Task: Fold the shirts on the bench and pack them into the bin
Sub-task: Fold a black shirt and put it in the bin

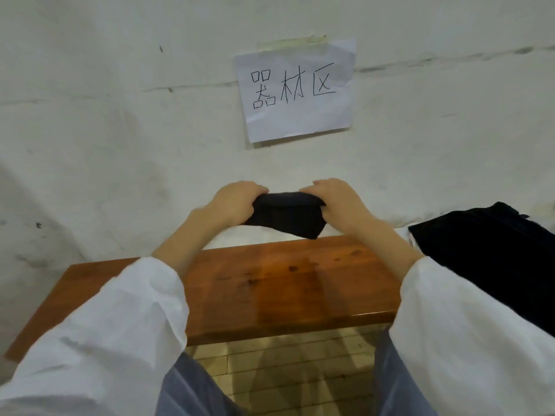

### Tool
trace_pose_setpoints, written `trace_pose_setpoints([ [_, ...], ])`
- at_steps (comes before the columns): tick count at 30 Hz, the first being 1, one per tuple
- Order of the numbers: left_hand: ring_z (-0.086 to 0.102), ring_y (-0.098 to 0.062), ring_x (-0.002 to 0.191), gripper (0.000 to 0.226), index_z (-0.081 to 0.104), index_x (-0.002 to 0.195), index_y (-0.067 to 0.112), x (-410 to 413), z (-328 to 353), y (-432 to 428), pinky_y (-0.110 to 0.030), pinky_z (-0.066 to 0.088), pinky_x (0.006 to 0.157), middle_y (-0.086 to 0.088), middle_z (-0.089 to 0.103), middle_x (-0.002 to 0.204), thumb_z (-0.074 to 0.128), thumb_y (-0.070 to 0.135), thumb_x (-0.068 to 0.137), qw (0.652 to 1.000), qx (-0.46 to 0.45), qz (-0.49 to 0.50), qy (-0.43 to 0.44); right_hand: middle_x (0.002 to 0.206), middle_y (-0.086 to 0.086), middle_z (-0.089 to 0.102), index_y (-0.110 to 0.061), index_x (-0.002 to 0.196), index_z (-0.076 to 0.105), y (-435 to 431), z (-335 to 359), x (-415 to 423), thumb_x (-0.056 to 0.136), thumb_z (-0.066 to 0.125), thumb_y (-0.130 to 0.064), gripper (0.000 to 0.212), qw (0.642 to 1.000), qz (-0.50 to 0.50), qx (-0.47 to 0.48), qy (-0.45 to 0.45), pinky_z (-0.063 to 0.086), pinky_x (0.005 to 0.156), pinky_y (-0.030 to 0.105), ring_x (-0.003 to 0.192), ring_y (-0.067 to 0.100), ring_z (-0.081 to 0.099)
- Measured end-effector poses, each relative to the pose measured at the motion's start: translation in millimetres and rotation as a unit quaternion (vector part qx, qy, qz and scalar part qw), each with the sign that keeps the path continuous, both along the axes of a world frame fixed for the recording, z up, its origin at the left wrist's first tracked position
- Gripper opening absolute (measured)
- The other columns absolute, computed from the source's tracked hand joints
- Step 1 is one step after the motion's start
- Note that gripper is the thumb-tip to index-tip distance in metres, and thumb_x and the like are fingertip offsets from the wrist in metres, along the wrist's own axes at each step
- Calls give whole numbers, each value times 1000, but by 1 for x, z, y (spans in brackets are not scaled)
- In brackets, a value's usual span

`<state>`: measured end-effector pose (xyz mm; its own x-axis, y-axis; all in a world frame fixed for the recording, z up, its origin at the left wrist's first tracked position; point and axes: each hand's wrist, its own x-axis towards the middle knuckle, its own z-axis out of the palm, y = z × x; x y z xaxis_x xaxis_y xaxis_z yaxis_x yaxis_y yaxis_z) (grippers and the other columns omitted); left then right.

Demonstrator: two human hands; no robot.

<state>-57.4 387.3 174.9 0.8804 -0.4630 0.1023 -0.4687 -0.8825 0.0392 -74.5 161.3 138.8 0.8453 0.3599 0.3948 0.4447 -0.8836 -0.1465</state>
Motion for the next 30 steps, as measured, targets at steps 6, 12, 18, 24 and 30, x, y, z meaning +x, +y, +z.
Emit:
trace_pose_setpoints([
  [6, 19, -24, 145, 83, 9, 153, 13, -71, -154, -1, -34, 20, 117, -8, 11, 159, 48, -13, 84, 993, 109, 13, 32, 151, 4, 35, -19, 145, 36, -2, -122, -69, 82, 48, 15, 73, 985, 15, -15, 172, 10, 116, 26, 142, 20, 26],
  [12, 62, -23, 113, 85, 67, 118, 10, -124, -244, 8, -39, 50, 91, -9, 65, 121, 94, 17, 37, 996, 67, -1, 61, 138, -6, 52, -25, 129, 58, -5, -203, -113, 42, 88, -14, 92, 957, 38, -144, 248, 22, 113, 31, 131, 13, 43],
  [18, 63, -16, 101, 49, 73, 102, 20, -101, -234, 10, -30, 43, 90, 5, 68, 108, 39, 54, 89, 995, -87, 33, -22, 150, -11, 33, -27, 140, 45, -11, -187, -93, 89, 39, -49, 55, 967, 64, 18, 246, 16, 113, 23, 140, 7, 24],
  [24, 51, -25, 111, 38, 52, 129, 13, -8, -221, 24, -37, 44, 91, -6, 53, 122, 43, 34, 98, 948, -149, 277, 44, 130, 0, 49, -17, 133, 49, -7, -181, 1, 96, 50, -35, 41, 919, -181, 211, 279, 42, 93, 29, 120, 20, 47],
  [30, 57, -19, 92, 9, 56, 97, 22, 14, -232, 25, -36, 46, 81, 6, 57, 89, 61, 26, 90, 910, -245, 324, 79, 112, -1, 54, -21, 117, 57, 12, -195, 40, 91, 59, -34, 29, 877, -270, 283, 281, 47, 91, 39, 109, 22, 55],
])
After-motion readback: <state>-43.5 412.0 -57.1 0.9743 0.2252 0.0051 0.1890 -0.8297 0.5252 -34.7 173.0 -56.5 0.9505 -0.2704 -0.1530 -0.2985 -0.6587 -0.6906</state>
